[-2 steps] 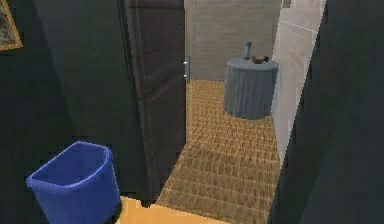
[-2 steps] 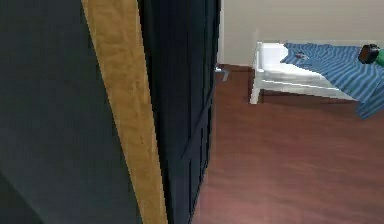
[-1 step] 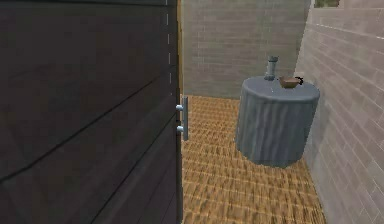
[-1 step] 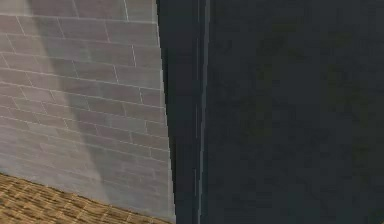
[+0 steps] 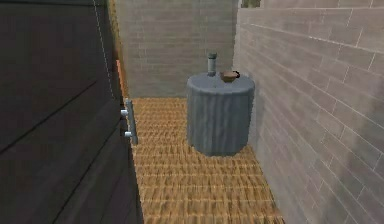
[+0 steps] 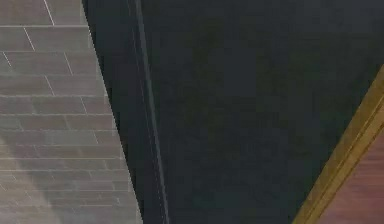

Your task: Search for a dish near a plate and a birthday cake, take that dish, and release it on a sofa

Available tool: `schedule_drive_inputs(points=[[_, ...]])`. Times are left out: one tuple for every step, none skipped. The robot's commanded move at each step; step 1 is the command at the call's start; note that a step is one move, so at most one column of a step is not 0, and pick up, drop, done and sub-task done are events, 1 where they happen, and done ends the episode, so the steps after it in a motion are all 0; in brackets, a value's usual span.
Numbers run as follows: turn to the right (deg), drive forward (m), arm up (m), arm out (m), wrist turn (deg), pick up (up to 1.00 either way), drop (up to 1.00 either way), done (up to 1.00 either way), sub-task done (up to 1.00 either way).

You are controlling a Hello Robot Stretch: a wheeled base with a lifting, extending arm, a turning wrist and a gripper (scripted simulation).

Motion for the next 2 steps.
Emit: schedule_drive_inputs(points=[[0.0, 1.00, 0.00, 0.00, 0.0, 0.00, 0.00, 0.00, 0.00], [9.0, 0.00, 0.00, 0.00, 0.0, 0.00, 0.00, 0.00, 0.00]])
